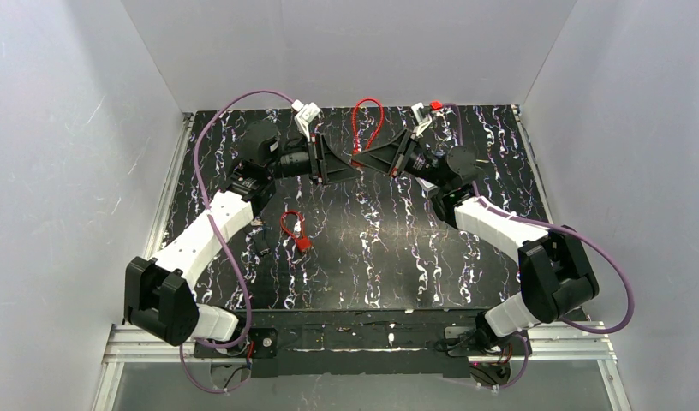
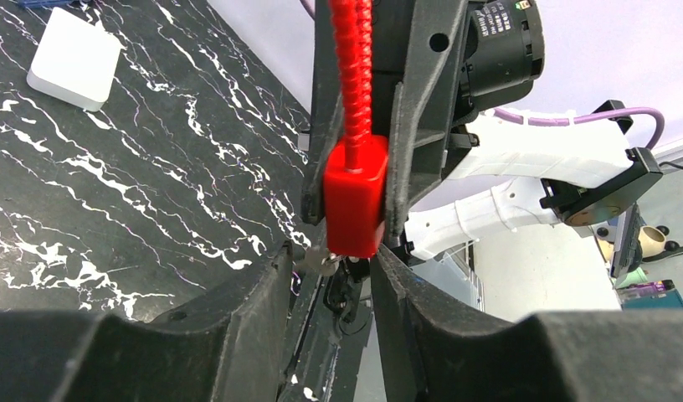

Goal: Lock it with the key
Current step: Lock the lock.

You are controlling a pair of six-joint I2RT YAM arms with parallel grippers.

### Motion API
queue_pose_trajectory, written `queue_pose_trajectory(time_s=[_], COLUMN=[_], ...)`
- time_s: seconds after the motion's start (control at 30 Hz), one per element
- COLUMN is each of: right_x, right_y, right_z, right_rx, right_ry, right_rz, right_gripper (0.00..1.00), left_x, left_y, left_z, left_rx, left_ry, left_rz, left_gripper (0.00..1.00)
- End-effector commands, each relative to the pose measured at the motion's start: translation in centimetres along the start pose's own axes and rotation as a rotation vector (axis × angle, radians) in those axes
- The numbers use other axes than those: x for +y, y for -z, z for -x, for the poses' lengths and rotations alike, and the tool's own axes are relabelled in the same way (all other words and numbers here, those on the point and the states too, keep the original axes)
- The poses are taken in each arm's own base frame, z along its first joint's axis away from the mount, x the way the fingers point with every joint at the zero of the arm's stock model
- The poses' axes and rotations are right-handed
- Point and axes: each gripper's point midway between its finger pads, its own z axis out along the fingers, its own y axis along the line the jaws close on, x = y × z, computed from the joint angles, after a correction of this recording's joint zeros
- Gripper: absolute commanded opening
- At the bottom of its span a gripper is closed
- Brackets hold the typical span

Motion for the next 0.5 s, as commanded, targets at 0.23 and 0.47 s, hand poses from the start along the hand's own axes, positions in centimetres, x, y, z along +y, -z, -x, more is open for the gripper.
queue_pose_trajectory(time_s=[0.23, 0.47], right_x=[3.59, 3.63], right_y=[-0.42, -0.34], right_z=[1.95, 2.04], right_rx=[-0.056, -0.070], right_ry=[0.079, 0.058], right_rz=[0.091, 0.097], right_gripper=[0.01, 0.01], left_x=[-2.16, -1.58], left_y=[0.29, -0.12], left_z=[1.98, 2.16], left_rx=[-0.084, -0.122], left_ry=[-0.024, 0.035], left_rz=[-0.081, -0.096], left_gripper=[0.24, 0.17])
